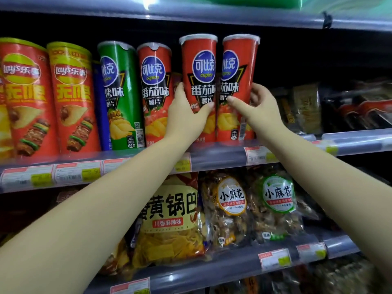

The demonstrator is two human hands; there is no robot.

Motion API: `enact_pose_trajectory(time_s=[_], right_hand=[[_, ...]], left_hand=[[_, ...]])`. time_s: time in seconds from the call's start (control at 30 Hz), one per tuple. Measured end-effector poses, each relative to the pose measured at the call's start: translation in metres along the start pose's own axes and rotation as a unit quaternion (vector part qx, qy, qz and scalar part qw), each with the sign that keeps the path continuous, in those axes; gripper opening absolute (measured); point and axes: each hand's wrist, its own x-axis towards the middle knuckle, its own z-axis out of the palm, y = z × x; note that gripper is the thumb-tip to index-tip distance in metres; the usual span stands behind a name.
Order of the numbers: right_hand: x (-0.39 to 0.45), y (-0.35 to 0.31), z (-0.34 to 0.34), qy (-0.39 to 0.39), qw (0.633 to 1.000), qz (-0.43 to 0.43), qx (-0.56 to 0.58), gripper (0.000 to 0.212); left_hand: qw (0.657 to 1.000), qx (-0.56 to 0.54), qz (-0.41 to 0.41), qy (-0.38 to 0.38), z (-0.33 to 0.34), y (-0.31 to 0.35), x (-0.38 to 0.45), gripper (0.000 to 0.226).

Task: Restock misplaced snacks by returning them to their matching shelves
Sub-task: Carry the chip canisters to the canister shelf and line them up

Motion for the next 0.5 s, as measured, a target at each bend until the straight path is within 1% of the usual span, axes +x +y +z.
enact_pose_trajectory(time_s=[0.07, 0.13, 0.2, 0.27, 0.4, 0.5], right_hand=[[0.007, 0.002, -0.001, -0.027, 0.999, 0.014, -0.019, 0.056], [0.012, 0.004, 0.001, -0.043, 0.998, 0.042, -0.017, 0.060], [0.015, 0.007, 0.005, -0.036, 0.997, 0.059, -0.021, 0.065], [0.017, 0.012, 0.006, -0.026, 0.998, 0.060, -0.026, 0.065], [0.017, 0.021, 0.009, -0.017, 0.998, 0.042, -0.052, 0.068], [0.018, 0.023, 0.010, -0.021, 0.996, 0.040, -0.074, 0.072]], left_hand=[[0.999, 0.022, -0.026, -0.011, 0.003, 0.002, 0.006, 0.078], [0.997, 0.032, -0.063, -0.033, 0.006, 0.004, 0.011, 0.078], [0.994, 0.038, -0.087, -0.052, 0.009, 0.005, 0.014, 0.074], [0.992, 0.051, -0.102, -0.061, 0.010, 0.006, 0.017, 0.068], [0.984, 0.123, -0.105, -0.076, 0.008, 0.004, 0.023, 0.055], [0.981, 0.159, -0.090, -0.069, 0.008, 0.001, 0.019, 0.061]])
